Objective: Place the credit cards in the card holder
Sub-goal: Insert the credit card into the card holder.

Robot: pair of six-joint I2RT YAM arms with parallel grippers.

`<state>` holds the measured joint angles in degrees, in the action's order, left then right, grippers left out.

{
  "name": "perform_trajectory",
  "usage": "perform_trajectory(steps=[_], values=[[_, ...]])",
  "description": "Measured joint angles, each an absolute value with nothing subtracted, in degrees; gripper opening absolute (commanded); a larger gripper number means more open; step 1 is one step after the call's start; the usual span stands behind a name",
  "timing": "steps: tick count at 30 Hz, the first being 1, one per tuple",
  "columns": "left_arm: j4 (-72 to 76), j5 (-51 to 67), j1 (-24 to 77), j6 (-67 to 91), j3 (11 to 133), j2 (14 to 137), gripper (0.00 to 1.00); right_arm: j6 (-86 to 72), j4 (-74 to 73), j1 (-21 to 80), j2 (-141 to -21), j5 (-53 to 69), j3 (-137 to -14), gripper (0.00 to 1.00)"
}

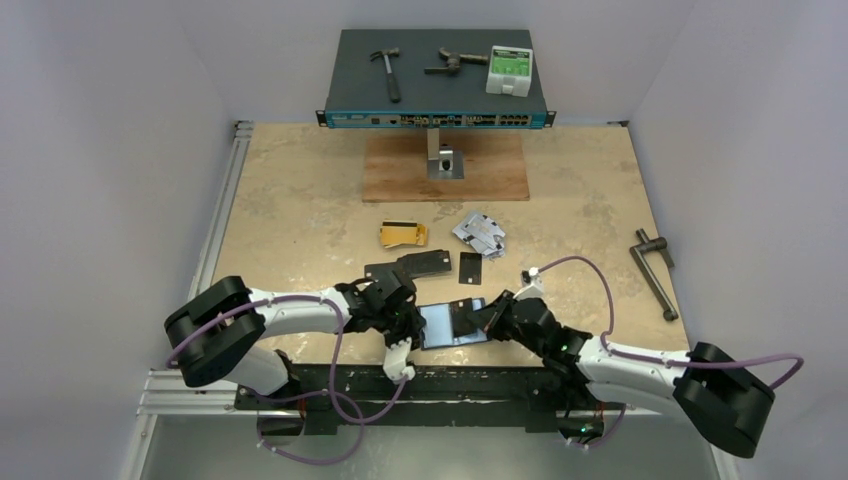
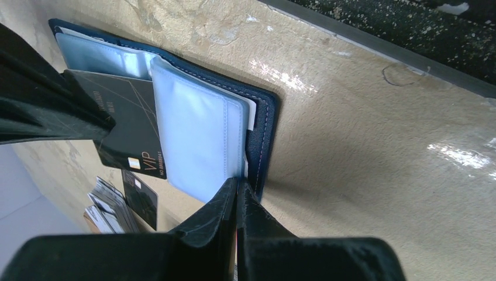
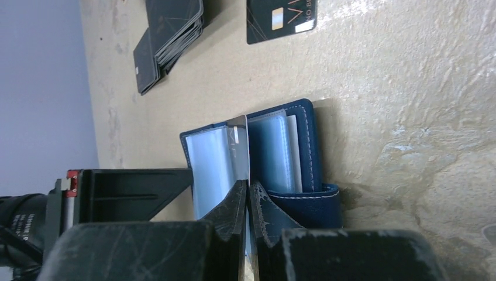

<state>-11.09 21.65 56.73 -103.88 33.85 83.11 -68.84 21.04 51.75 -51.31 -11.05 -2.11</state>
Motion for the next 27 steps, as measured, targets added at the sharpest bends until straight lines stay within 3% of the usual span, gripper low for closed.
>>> perform_trajectory(steps=[11,27], values=[[-11.03,20.97,57.06,-102.94,33.85,83.05,0.00,-67.94,26.55,51.70,-58.89,-12.51,-3.31,0.00],[-10.79,18.59,58.46,-101.30,33.85,83.00,0.00,-67.85,28.88,51.46,-60.14,-11.25,-3.31,0.00]])
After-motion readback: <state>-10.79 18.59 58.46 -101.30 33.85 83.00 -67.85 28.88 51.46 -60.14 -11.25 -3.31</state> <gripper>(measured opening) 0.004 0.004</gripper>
